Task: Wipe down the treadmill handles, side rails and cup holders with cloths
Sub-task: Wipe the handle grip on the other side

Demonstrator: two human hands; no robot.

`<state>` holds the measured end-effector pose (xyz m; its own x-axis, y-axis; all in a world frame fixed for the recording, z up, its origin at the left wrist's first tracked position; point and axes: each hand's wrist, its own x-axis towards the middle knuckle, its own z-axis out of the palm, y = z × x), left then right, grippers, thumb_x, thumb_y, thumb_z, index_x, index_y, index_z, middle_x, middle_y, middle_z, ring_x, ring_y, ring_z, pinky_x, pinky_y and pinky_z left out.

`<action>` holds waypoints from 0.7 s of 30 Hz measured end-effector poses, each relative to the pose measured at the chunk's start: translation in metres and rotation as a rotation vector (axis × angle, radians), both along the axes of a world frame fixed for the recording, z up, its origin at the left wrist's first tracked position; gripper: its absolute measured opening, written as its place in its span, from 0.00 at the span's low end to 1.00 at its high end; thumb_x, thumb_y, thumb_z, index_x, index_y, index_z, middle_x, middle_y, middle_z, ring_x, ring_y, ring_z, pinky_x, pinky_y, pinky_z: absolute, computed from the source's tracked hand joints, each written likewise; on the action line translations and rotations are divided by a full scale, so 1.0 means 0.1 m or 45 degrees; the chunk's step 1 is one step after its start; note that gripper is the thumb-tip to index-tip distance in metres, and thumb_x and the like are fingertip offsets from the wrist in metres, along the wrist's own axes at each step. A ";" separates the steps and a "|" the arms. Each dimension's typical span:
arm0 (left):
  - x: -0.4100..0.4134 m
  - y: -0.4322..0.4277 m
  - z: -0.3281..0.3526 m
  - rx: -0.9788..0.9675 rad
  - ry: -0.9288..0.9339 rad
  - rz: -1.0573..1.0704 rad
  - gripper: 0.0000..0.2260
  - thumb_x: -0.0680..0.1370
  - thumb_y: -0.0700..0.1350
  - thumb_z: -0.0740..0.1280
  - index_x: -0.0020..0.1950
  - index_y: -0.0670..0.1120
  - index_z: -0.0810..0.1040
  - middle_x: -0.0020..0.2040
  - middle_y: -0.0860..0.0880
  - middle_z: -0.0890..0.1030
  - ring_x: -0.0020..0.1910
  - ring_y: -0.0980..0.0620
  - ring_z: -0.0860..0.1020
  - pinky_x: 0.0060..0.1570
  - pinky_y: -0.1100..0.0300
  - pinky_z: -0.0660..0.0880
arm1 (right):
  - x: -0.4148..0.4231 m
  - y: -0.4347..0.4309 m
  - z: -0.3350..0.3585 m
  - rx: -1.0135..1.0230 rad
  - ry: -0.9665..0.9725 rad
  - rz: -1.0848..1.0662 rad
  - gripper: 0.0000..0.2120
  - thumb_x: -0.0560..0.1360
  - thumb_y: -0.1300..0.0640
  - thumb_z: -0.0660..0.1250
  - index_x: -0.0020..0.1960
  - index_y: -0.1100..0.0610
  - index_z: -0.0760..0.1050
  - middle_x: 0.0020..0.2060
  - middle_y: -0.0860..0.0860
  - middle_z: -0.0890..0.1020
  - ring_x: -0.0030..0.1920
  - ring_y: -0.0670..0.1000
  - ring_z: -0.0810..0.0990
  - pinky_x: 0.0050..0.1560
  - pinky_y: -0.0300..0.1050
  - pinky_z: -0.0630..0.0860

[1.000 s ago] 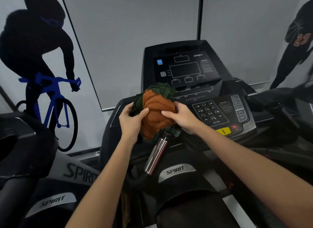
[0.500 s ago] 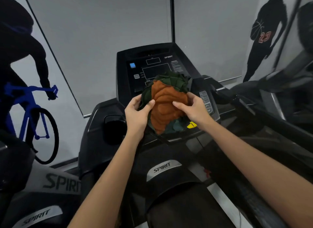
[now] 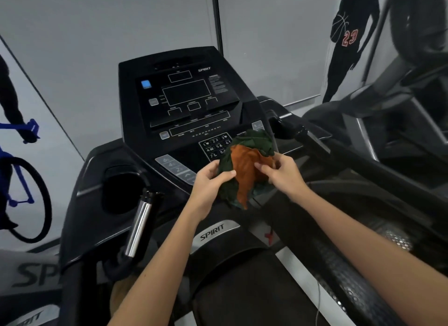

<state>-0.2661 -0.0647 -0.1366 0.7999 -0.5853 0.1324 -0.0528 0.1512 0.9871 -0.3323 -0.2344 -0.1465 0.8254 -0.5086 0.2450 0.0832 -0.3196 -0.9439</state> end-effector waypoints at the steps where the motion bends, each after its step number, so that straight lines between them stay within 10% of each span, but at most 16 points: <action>1: 0.00 -0.07 -0.03 0.016 0.024 -0.104 0.06 0.74 0.38 0.67 0.50 0.43 0.79 0.49 0.43 0.82 0.52 0.44 0.80 0.54 0.52 0.77 | -0.03 -0.06 -0.04 0.075 0.013 0.010 0.07 0.72 0.61 0.70 0.43 0.49 0.77 0.37 0.52 0.81 0.39 0.51 0.79 0.41 0.45 0.78; 9: 0.07 -0.95 -0.21 0.263 -0.019 -0.382 0.08 0.77 0.49 0.63 0.45 0.50 0.81 0.39 0.52 0.80 0.39 0.57 0.78 0.45 0.62 0.76 | -0.24 -0.81 -0.41 0.502 0.088 -0.065 0.07 0.74 0.73 0.61 0.50 0.67 0.76 0.39 0.56 0.82 0.41 0.56 0.80 0.40 0.42 0.80; 21: 0.22 -2.11 -0.20 0.129 -0.192 0.054 0.08 0.78 0.40 0.65 0.52 0.53 0.77 0.44 0.53 0.78 0.43 0.57 0.77 0.41 0.65 0.75 | -0.66 -1.87 -0.36 0.779 -0.185 -0.535 0.15 0.78 0.67 0.56 0.35 0.55 0.70 0.24 0.45 0.77 0.27 0.41 0.75 0.28 0.30 0.72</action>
